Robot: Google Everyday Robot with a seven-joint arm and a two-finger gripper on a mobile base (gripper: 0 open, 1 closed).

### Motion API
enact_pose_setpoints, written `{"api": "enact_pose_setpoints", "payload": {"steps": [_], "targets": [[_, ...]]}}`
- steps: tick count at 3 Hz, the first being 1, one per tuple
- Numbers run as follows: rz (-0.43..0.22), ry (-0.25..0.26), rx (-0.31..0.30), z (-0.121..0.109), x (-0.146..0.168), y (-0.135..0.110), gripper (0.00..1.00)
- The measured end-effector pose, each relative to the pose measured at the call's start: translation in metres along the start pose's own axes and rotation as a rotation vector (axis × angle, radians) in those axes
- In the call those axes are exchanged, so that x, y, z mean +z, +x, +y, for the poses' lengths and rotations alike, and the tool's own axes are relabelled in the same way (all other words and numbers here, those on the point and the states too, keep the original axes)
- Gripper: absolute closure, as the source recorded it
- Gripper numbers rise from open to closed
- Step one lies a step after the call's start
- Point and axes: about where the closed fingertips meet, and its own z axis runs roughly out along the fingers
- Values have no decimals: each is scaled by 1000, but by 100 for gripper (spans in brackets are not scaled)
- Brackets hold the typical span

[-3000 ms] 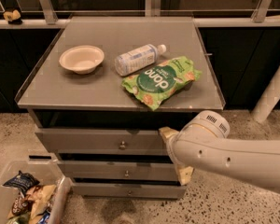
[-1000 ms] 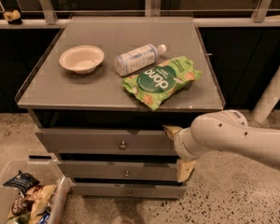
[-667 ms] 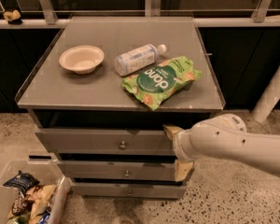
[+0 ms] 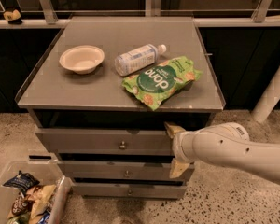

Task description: Open top drawer

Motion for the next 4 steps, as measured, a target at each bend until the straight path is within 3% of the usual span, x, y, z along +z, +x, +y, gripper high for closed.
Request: {"api": "enact_pose_setpoints", "payload": {"steps": [1, 4], "targets": [[0, 0, 0, 0, 0, 0, 19], [0, 0, 0, 0, 0, 0, 88]]}}
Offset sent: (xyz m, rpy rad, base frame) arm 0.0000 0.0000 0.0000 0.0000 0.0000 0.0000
